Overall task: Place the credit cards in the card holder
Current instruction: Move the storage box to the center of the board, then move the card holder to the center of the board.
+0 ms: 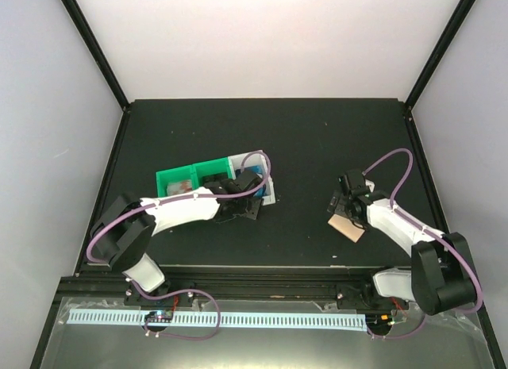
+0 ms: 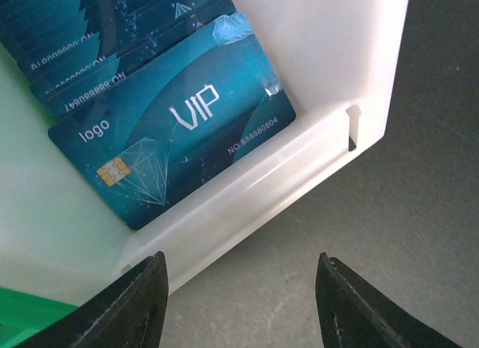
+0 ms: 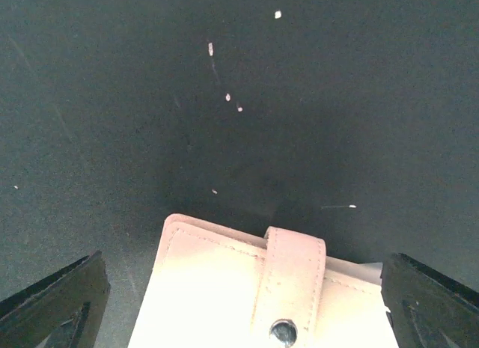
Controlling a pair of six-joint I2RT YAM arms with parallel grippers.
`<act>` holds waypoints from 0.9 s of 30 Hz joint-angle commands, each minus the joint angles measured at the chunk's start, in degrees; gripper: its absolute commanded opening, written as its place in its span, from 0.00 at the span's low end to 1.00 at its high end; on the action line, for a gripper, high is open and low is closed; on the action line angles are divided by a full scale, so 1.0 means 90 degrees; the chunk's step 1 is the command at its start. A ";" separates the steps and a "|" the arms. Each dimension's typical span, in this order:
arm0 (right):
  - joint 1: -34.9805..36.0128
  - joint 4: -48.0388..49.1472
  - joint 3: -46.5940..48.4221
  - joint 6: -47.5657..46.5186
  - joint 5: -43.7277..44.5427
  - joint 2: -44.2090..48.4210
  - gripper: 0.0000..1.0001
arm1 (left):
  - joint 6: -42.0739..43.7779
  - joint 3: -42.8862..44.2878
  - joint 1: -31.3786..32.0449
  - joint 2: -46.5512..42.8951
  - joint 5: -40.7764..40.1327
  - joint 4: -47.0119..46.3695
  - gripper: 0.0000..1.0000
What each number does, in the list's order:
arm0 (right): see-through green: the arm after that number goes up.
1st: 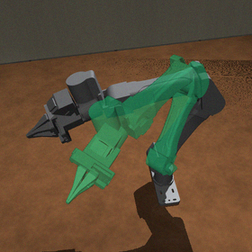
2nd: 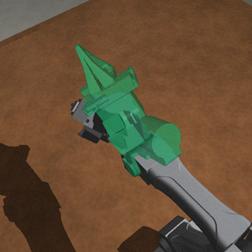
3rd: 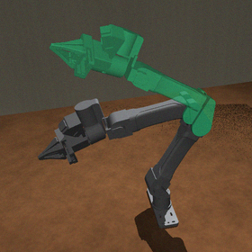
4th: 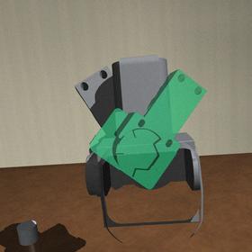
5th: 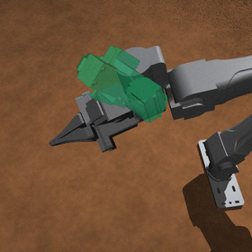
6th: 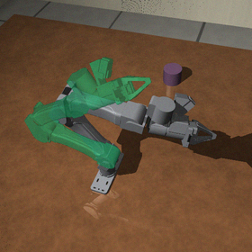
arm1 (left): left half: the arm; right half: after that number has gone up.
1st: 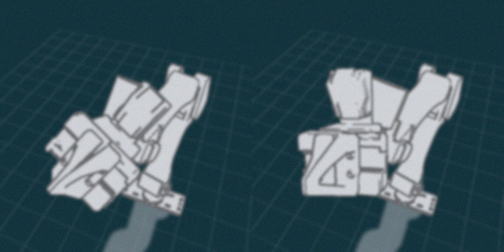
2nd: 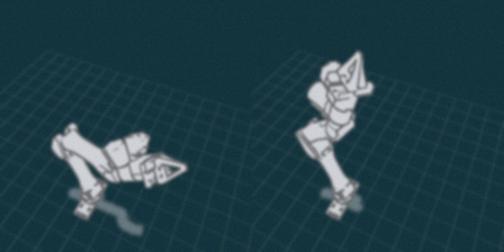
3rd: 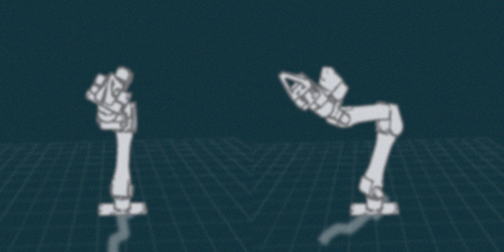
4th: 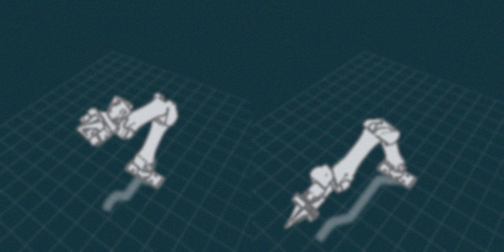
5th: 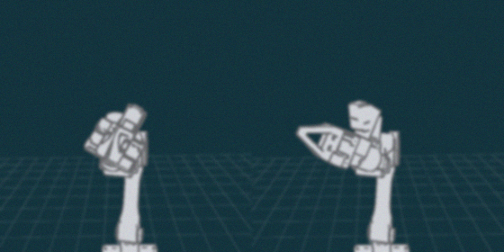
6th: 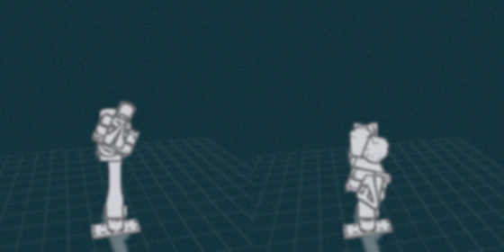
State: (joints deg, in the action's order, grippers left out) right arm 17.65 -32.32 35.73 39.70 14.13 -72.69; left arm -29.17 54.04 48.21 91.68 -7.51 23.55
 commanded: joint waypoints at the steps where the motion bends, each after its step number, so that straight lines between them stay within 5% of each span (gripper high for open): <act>1: -0.0265 0.0487 -0.0215 0.0003 -0.0392 -0.0151 1.00 | 0.0348 0.0162 -0.0478 0.0153 -0.0207 -0.0059 0.58; 13: -0.0556 0.0571 -0.0989 0.0508 -0.2306 0.0427 0.93 | 0.0388 -0.0382 -0.0736 -0.0445 0.0942 -0.0591 0.61; 27: 0.2225 0.1387 -0.1355 0.3675 -0.2637 0.1119 0.90 | -0.0878 -0.1829 -0.0727 -0.1990 0.1542 -0.1372 0.69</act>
State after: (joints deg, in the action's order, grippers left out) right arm 33.06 -21.76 23.88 62.63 -4.14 -61.21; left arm -32.86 40.03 41.69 76.29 5.58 14.39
